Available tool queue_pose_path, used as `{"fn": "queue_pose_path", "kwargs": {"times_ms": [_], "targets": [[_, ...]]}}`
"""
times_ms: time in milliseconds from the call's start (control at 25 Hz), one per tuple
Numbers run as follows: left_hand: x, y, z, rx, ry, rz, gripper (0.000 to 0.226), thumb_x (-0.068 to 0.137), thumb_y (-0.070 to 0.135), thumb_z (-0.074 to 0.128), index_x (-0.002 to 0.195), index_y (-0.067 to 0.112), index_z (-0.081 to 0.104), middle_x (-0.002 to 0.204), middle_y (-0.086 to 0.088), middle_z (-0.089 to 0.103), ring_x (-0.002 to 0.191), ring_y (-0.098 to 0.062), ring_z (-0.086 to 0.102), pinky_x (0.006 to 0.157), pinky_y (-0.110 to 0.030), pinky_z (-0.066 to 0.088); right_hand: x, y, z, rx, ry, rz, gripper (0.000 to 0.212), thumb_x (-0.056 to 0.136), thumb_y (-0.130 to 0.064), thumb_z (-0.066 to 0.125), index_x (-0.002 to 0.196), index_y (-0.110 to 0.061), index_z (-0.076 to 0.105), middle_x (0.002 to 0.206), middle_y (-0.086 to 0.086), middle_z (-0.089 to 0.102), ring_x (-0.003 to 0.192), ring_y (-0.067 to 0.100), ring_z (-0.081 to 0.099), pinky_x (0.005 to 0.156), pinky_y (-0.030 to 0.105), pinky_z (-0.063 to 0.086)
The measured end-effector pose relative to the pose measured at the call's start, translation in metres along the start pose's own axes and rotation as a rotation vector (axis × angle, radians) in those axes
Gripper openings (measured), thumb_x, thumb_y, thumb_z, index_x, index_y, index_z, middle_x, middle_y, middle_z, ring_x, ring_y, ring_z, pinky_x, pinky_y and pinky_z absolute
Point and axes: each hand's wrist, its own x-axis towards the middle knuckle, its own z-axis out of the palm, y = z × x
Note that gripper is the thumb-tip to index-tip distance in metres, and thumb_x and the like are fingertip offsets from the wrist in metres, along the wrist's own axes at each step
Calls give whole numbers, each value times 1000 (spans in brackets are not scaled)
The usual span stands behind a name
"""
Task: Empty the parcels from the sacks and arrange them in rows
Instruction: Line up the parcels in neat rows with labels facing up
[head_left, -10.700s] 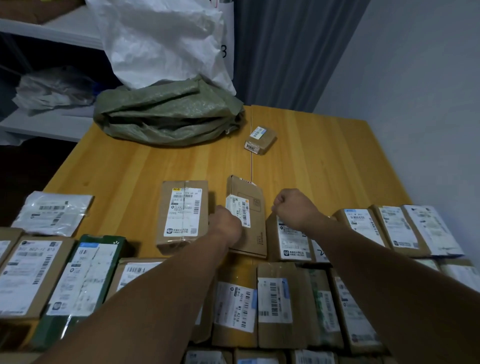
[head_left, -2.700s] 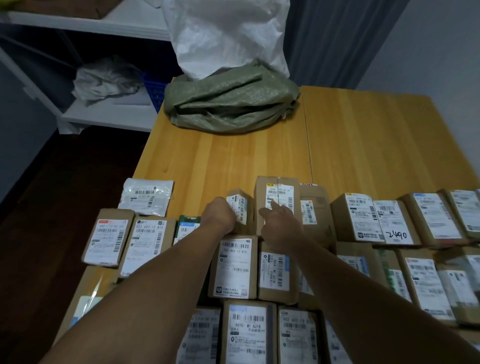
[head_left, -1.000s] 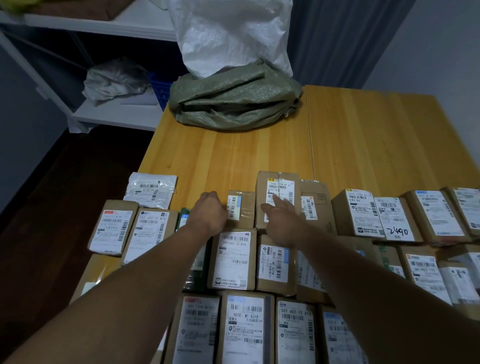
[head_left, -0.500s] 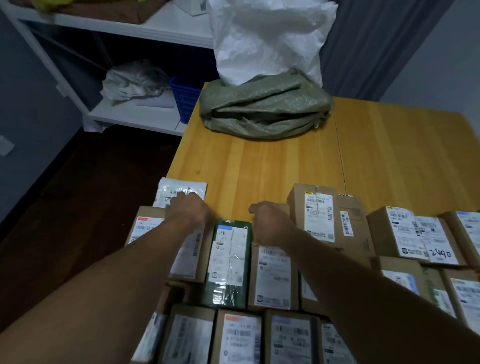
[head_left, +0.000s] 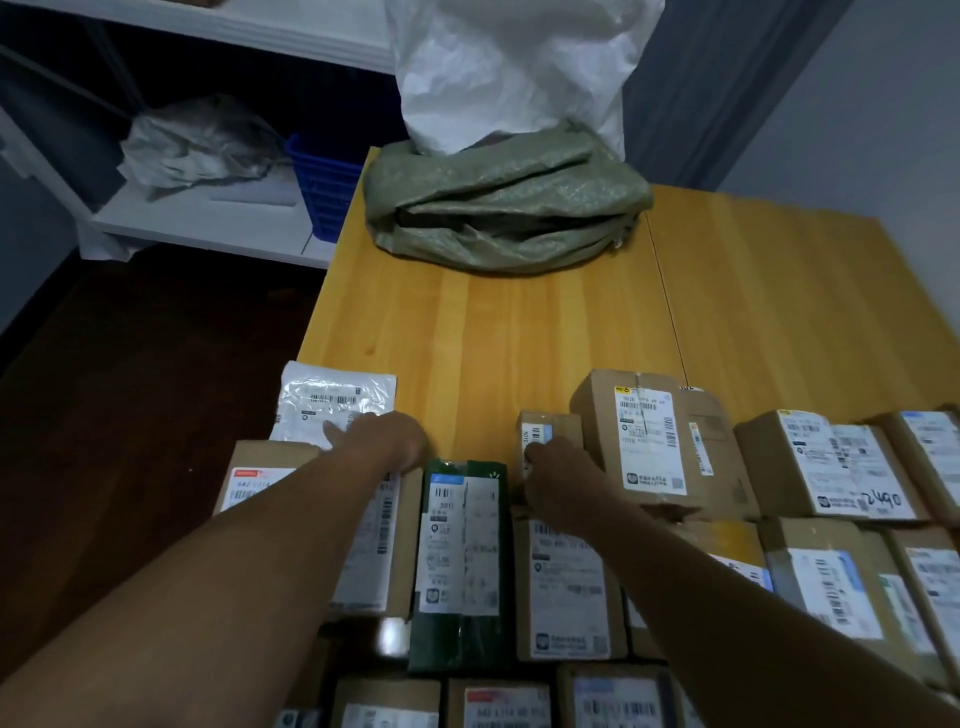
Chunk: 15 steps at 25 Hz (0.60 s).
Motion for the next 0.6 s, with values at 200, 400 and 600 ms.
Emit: {"fn": "queue_pose_path", "kwargs": {"times_ms": [200, 400, 600], "targets": [[-5, 25, -7, -6, -49, 267, 43, 96, 26, 52, 130, 1, 60, 137, -17, 56, 127, -35, 52, 105, -41, 44, -4, 1, 10, 135, 10, 16, 28, 101, -22, 50, 121, -5, 57, 122, 14, 55, 116, 34, 56, 94, 45, 52], [-20, 55, -12, -188, 74, 365, 32, 100, 11, 45, 123, -4, 62, 130, -20, 60, 120, -32, 57, 96, -35, 45, -8, 1, 10, 157, 37, -2, 24, 98, -19, 56, 119, -8, 58, 126, 11, 55, 116, 29, 56, 94, 49, 54], [-1, 42, -3, 45, 192, 183, 48, 96, 26, 39, 142, 16, 43, 152, -12, 33, 141, -36, 26, 113, -52, 25, -6, 5, 13, 152, 44, -25, 26, 99, -18, 54, 121, -5, 57, 128, 12, 53, 122, 30, 52, 101, 48, 50]]}}
